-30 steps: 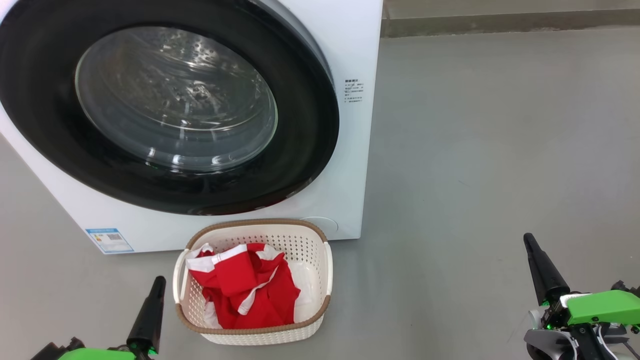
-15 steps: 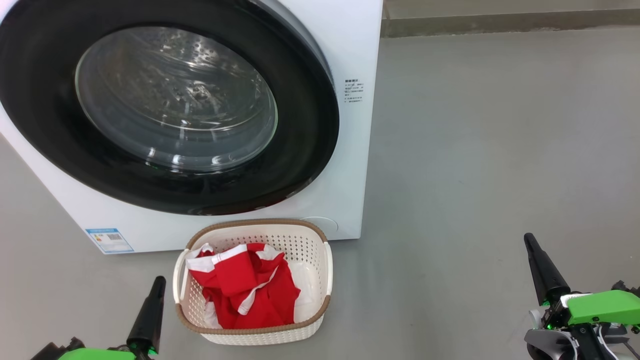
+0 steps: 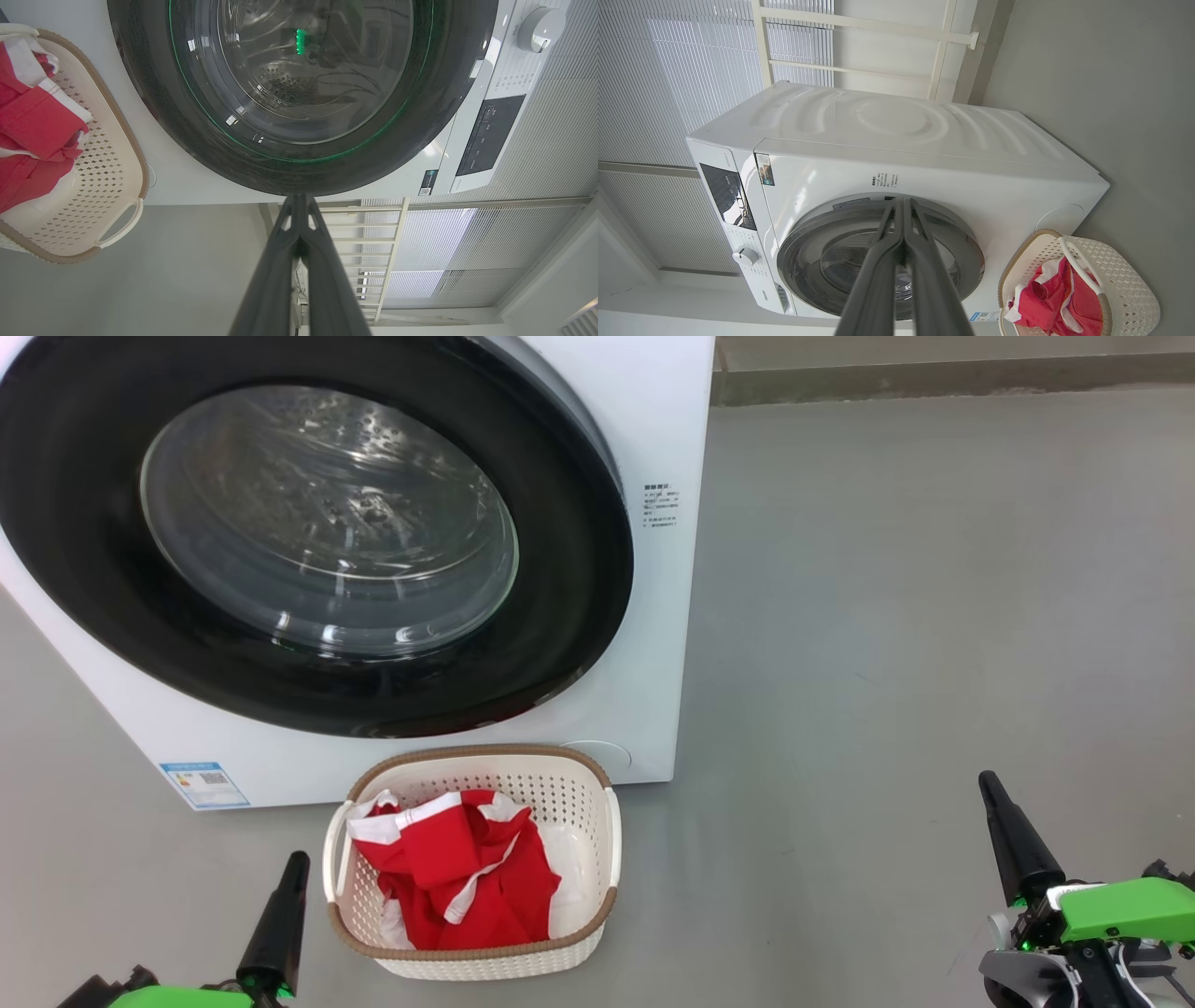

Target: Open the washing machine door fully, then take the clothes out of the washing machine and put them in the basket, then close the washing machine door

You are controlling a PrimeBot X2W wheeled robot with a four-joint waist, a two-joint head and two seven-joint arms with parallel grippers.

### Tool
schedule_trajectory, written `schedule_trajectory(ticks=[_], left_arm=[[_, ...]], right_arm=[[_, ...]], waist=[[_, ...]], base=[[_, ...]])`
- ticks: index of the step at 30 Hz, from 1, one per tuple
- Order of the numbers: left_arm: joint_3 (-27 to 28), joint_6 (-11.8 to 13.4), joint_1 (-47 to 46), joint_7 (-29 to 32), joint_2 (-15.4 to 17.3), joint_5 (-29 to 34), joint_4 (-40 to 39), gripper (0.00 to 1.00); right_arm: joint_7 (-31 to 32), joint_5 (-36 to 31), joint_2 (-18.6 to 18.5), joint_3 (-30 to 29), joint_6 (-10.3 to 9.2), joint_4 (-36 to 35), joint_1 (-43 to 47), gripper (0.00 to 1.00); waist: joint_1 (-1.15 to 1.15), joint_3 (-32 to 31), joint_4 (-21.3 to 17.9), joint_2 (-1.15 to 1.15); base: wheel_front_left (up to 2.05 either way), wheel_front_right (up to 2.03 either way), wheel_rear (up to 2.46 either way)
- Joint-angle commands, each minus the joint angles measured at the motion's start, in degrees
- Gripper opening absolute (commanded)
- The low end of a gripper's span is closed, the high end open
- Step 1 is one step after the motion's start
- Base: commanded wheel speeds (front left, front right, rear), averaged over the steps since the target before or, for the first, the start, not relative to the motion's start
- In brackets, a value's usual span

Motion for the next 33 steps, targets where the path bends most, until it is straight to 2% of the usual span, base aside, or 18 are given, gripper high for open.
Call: schedule_trajectory(ticks=[1,33], left_arm=[[2.05,0.03,-2.41,0.22,0.57,-0.38,-1.59,0.00],[2.03,0.03,-2.41,0.21,0.56,-0.39,-1.59,0.00]], right_arm=[[0.30,-0.03,-0.81,0.82,-0.03,-1.72,-2.41,0.00],[0.36,-0.09,-0.76,0.75,-0.03,-1.72,-2.42,0.00]], waist=[[0.00,0.00,0.00,0.00],[0.00,0.00,0.00,0.00]], base=[[0.00,0.00,0.00],[0.00,0.00,0.00]])
